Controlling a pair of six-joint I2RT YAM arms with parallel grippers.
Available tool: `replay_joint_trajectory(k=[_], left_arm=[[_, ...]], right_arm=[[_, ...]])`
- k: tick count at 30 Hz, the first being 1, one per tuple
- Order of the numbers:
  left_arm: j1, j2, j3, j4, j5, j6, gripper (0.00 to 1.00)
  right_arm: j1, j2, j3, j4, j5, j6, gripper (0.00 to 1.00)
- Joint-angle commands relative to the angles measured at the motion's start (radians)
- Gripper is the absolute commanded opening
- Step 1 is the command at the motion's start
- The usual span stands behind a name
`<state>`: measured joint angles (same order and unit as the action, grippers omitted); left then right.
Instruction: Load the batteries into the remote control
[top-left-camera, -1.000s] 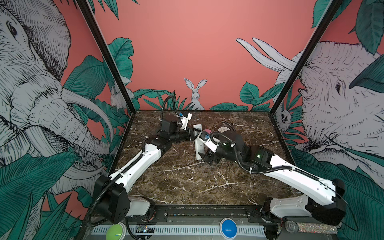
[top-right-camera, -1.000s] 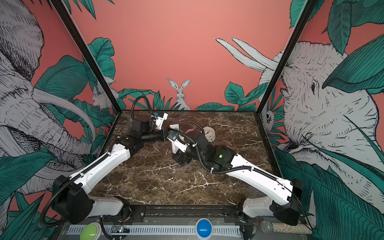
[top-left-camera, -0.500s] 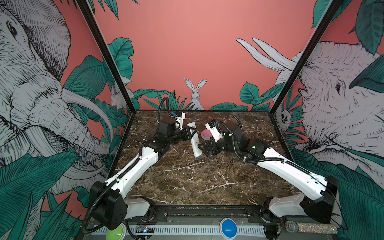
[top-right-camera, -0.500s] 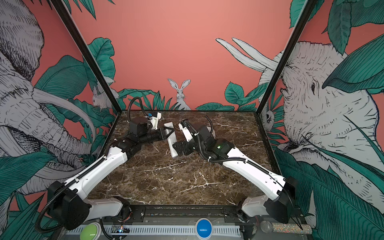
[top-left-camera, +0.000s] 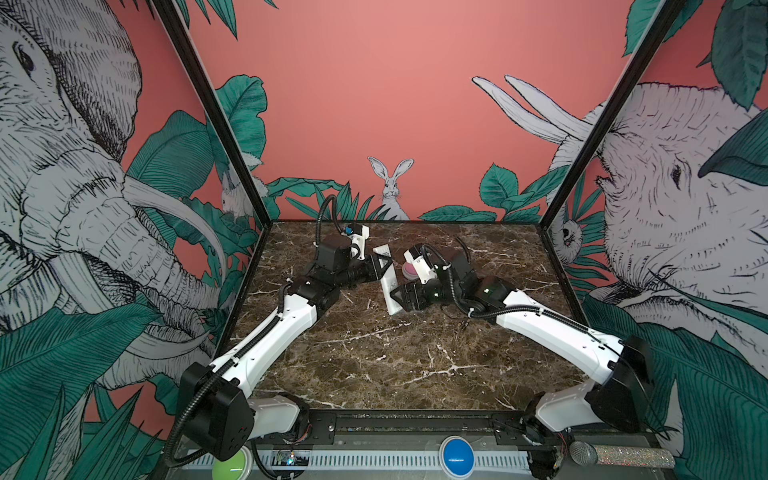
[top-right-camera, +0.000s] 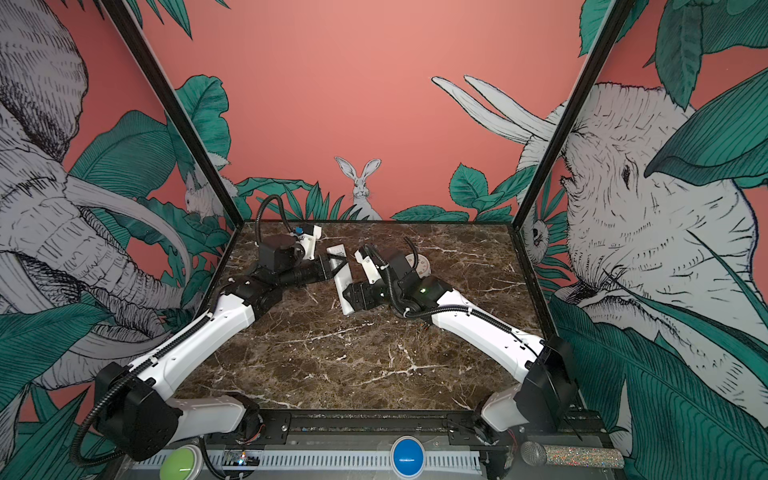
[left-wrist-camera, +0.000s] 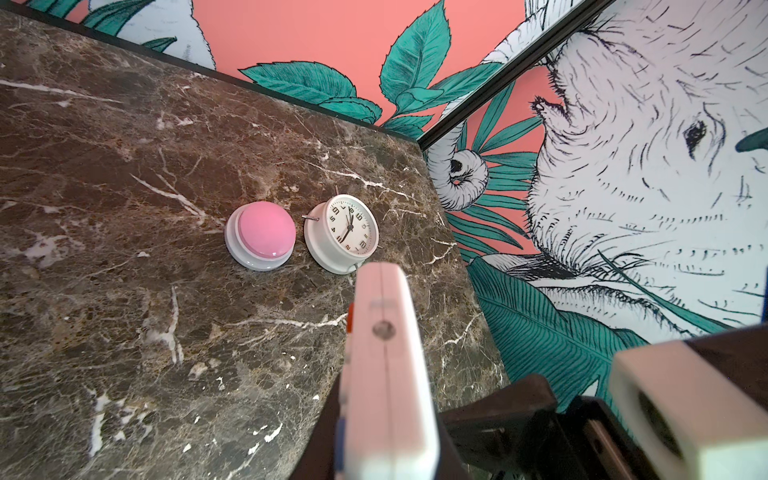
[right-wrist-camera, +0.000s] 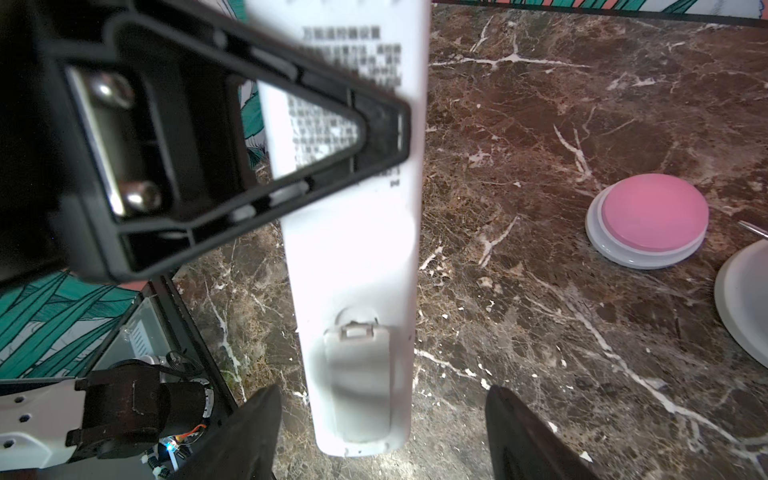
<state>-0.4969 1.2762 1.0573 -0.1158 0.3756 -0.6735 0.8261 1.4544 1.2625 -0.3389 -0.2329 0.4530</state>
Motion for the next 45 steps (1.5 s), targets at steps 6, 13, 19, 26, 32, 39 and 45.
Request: replay_joint_trajectory(k=[6, 13, 19, 26, 32, 39, 45], left_arm=[[-0.005, -0.014, -0.011, 0.007, -0.008, -0.002, 0.0], [-0.005, -0.009, -0.011, 0.013, -0.003, -0.002, 0.0], [-0.005, -0.006, -0.011, 0.02, 0.003, -0.005, 0.0], [-0.005, -0.003, -0.012, 0.028, 0.011, -0.005, 0.0], [-0.004, -0.002, -0.015, 0.04, 0.019, -0.011, 0.0], [-0.005, -0.002, -0.013, 0.045, 0.02, -0.012, 0.0], [-0.005, -0.001, -0.013, 0.047, 0.02, -0.014, 0.0]], right_arm=[[-0.007, 0.036, 0.009, 0.081, -0.034, 0.034, 0.71], [-0.01, 0.044, 0.01, 0.093, -0.044, 0.039, 0.64], [-0.01, 0.055, 0.011, 0.097, -0.052, 0.039, 0.57], [-0.01, 0.06, 0.012, 0.103, -0.059, 0.038, 0.49], [-0.01, 0.06, 0.009, 0.105, -0.064, 0.036, 0.42], [-0.01, 0.061, 0.008, 0.106, -0.066, 0.033, 0.34], [-0.01, 0.059, 0.006, 0.106, -0.069, 0.031, 0.31]])
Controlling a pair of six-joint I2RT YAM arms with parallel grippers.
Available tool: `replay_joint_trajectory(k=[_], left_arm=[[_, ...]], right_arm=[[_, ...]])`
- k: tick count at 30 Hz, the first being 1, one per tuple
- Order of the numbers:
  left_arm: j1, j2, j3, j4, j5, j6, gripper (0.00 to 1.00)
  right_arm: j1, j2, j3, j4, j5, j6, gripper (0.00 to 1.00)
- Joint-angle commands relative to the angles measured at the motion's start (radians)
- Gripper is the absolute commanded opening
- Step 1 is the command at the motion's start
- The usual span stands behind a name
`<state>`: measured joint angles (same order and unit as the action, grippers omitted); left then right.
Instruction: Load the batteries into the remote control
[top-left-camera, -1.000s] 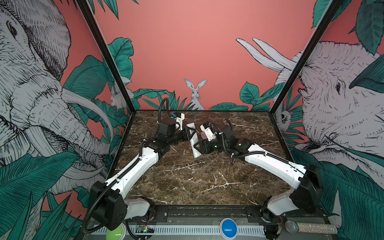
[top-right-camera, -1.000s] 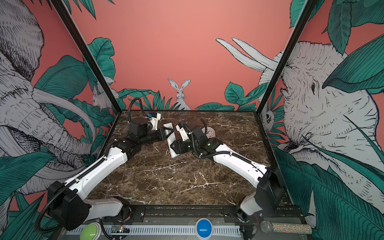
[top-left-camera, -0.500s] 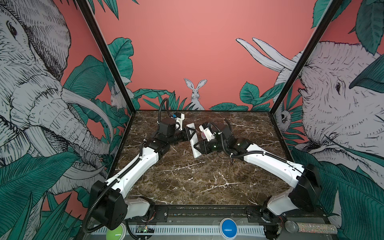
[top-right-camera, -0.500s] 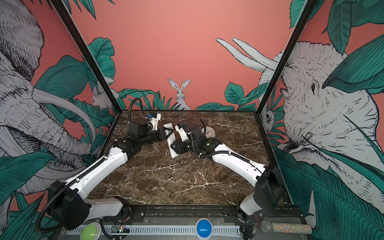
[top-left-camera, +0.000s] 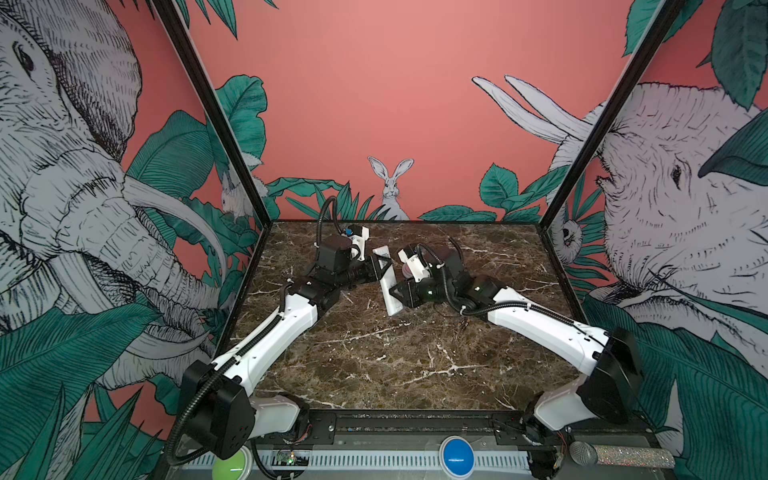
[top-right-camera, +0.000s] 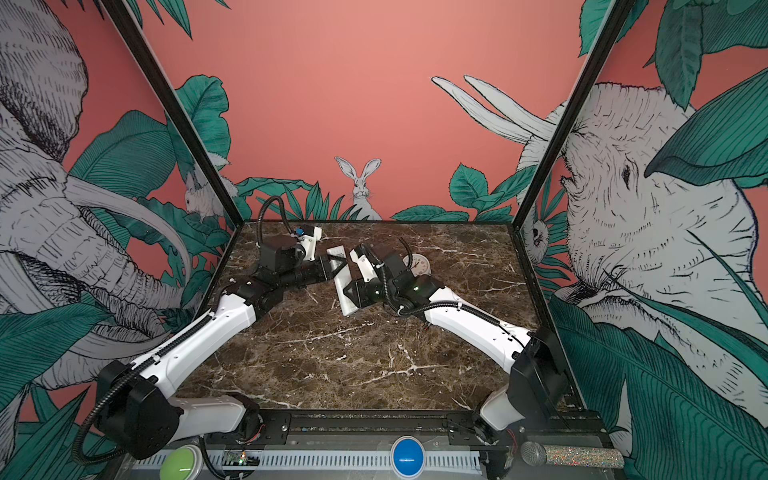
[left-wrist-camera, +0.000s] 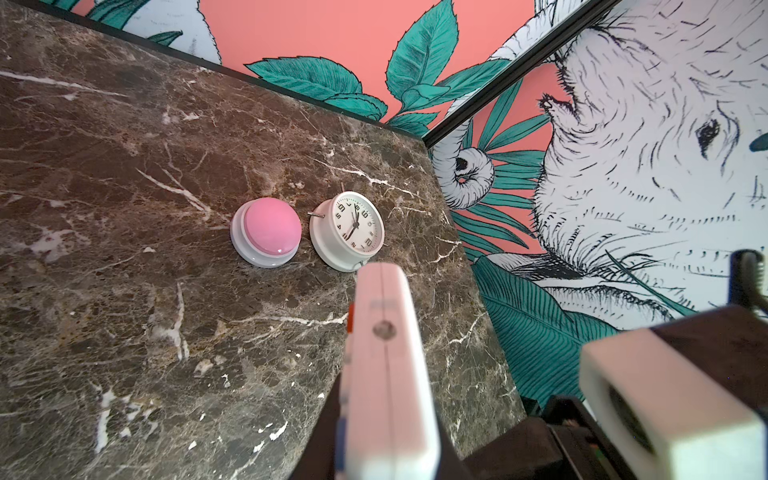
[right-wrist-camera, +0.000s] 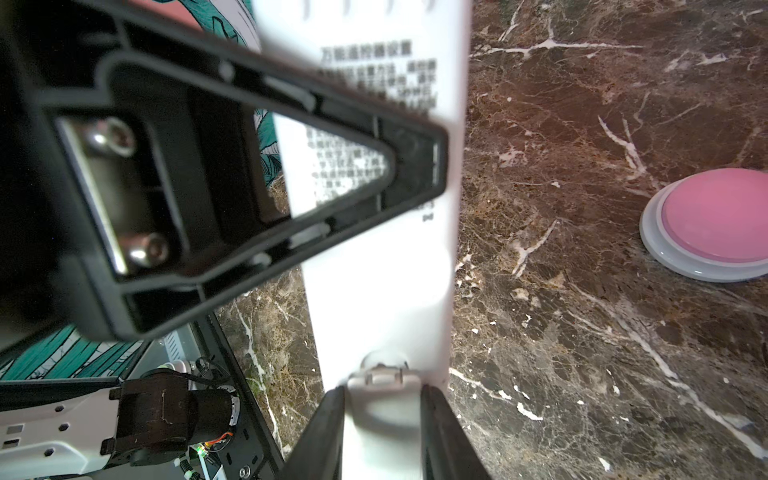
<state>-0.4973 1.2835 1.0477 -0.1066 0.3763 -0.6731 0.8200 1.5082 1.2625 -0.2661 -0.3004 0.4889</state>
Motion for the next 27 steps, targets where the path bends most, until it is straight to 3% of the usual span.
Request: replay_joint_trajectory(k=[1, 27], left_arm=[[-0.004, -0.008, -0.004, 0.038, 0.019, -0.014, 0.0], [-0.005, -0.013, -0.008, 0.037, 0.012, -0.011, 0.0]], right_arm=[[-0.005, 0.005, 0.008, 0.034, -0.002, -0.006, 0.31], [-0.005, -0.031, -0.02, 0.069, -0.007, -0.021, 0.24]])
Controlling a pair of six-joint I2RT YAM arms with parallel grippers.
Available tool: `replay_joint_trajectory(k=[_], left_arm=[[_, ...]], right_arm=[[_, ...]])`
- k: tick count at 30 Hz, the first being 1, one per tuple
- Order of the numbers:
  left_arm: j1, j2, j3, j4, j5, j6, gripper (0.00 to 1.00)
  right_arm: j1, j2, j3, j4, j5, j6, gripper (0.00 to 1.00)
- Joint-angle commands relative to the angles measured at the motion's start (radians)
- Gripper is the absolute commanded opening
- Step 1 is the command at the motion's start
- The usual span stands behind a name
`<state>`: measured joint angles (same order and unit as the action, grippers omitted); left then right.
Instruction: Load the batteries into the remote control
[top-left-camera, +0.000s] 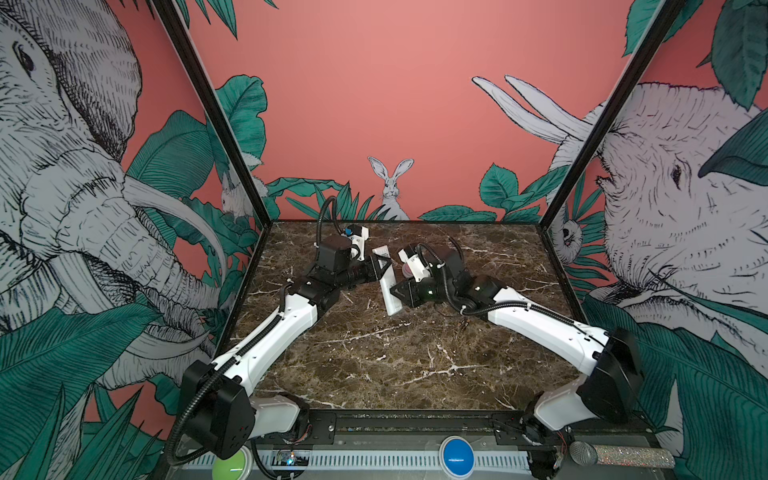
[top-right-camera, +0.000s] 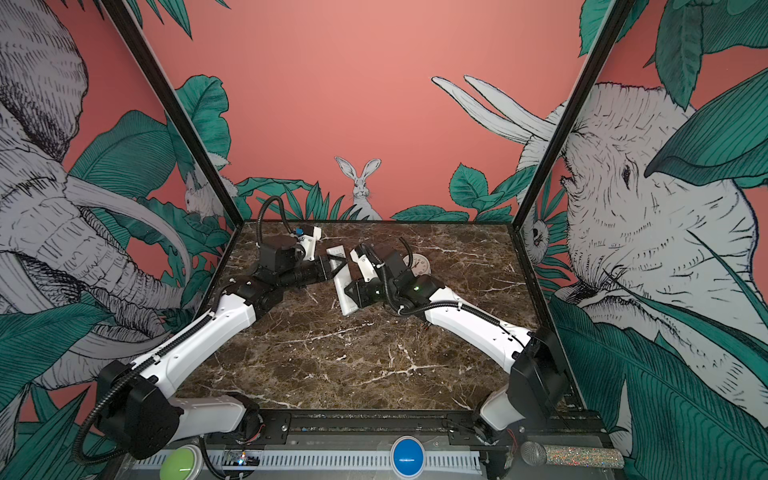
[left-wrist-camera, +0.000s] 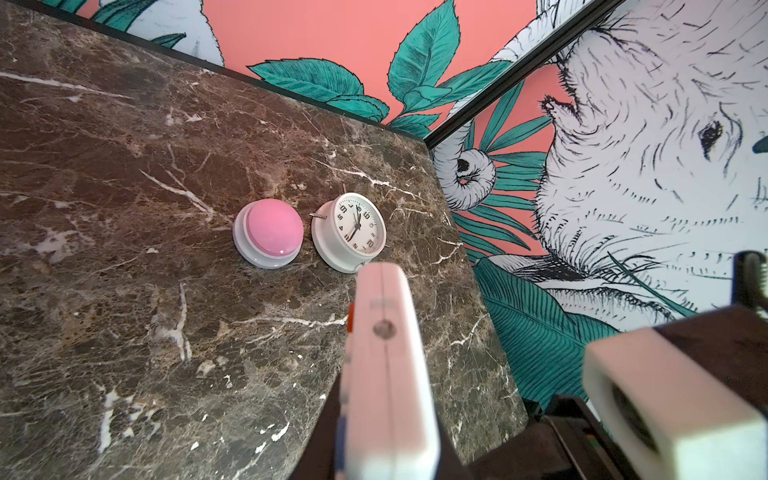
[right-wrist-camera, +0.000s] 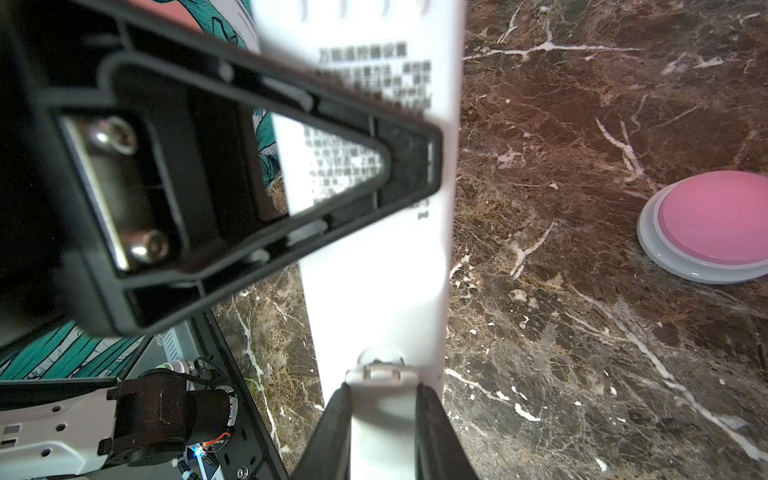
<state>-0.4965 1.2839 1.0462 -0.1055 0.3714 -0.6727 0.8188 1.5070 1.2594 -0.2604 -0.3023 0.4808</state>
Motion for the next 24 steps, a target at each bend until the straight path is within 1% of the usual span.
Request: replay_joint_trajectory(k=[1, 12, 15, 16, 18, 20, 22, 24], left_arm=[[-0.005, -0.013, -0.006, 0.036, 0.016, -0.011, 0.0], [-0.005, -0.009, -0.008, 0.035, 0.009, -0.008, 0.0], [-0.005, -0.008, -0.008, 0.035, 0.009, -0.006, 0.0], [-0.006, -0.008, -0.008, 0.035, 0.009, -0.007, 0.0], [-0.005, -0.01, -0.007, 0.035, 0.009, -0.005, 0.0], [-0.005, -0.009, -0.008, 0.035, 0.01, -0.005, 0.0], [-0.005, -0.011, -0.006, 0.035, 0.015, -0.004, 0.0], [-0.006, -0.013, -0.006, 0.035, 0.02, -0.001, 0.0]], right_arm=[[-0.003, -0.032, -0.02, 0.067, -0.006, -0.013, 0.24], [-0.004, -0.056, -0.022, 0.075, 0.008, -0.031, 0.24], [-0.003, -0.057, -0.02, 0.068, 0.013, -0.035, 0.25], [-0.004, -0.057, -0.019, 0.063, 0.016, -0.036, 0.29], [-0.004, -0.059, -0.017, 0.053, 0.029, -0.036, 0.4], [-0.003, -0.059, -0.016, 0.041, 0.04, -0.043, 0.48], [-0.004, -0.058, -0.015, 0.029, 0.047, -0.055, 0.53], [-0.004, -0.058, -0.016, 0.022, 0.05, -0.063, 0.54]])
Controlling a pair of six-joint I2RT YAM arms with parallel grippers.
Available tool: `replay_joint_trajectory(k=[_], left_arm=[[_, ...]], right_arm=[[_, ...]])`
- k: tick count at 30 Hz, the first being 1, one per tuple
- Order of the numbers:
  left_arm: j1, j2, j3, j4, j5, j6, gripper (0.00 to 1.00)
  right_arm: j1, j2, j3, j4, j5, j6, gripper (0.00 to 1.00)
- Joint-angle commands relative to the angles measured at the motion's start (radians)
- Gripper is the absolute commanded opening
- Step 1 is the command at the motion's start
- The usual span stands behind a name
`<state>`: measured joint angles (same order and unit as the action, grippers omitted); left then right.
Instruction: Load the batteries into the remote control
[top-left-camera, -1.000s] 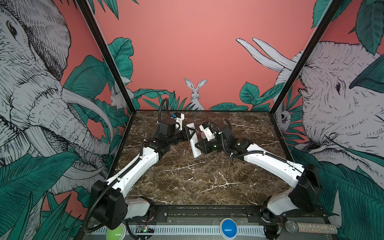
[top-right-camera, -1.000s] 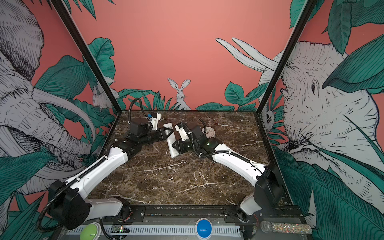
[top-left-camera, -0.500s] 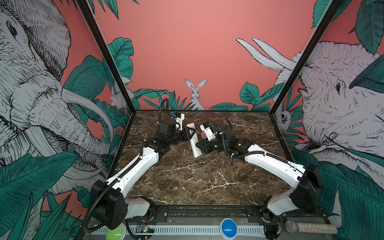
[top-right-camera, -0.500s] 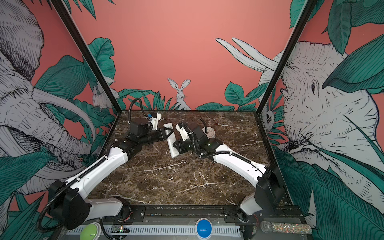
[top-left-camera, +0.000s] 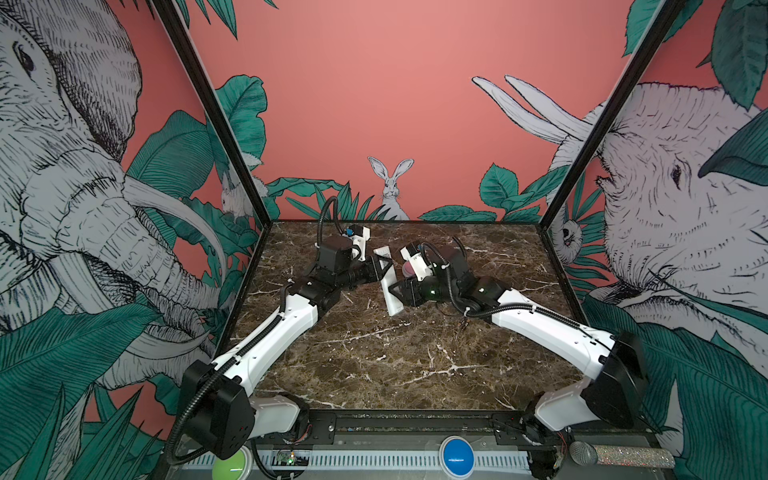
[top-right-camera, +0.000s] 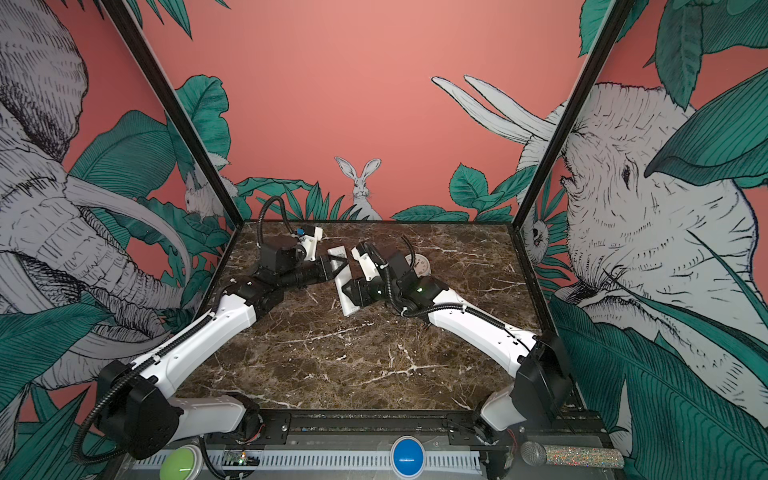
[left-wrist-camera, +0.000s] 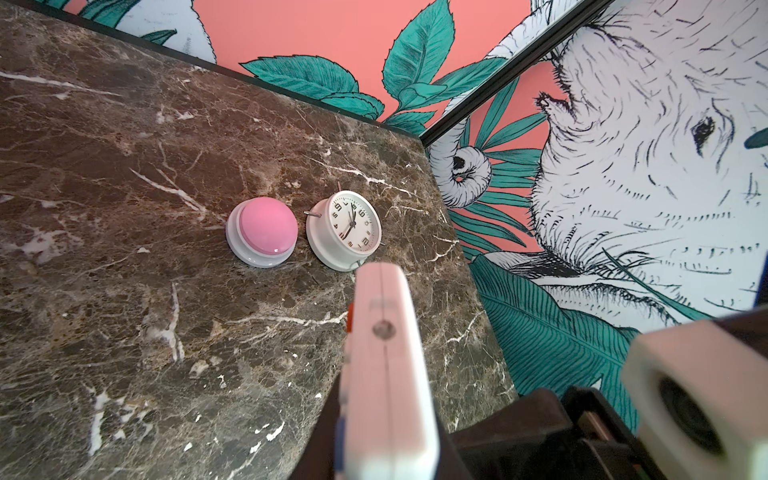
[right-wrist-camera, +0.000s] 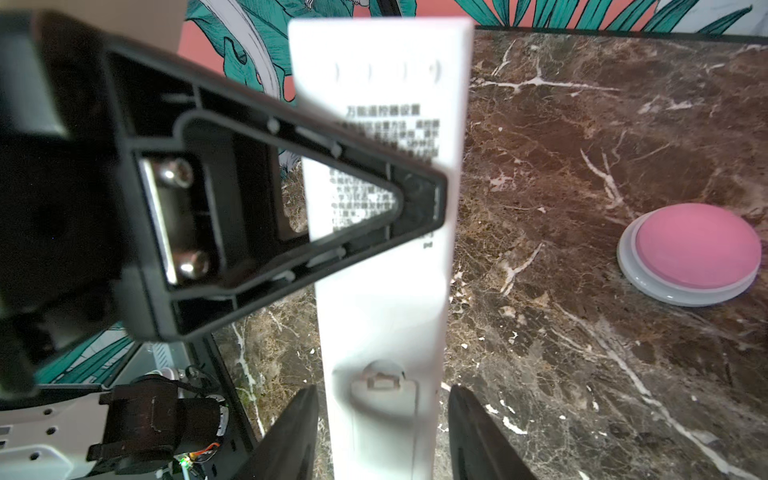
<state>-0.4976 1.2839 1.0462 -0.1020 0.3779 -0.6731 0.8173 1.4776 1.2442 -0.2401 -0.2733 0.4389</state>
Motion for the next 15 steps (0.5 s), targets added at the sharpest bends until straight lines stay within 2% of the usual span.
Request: replay_joint_trajectory(k=[1, 15], left_arm=[[-0.004, -0.013, -0.006, 0.031, 0.015, 0.001, 0.0], [-0.004, -0.01, -0.005, 0.041, 0.038, -0.002, 0.0]], right_arm=[[-0.002, -0.029, 0.001, -0.001, 0.02, -0.025, 0.54], [-0.003, -0.001, 0.017, -0.006, -0.022, -0.055, 0.5]])
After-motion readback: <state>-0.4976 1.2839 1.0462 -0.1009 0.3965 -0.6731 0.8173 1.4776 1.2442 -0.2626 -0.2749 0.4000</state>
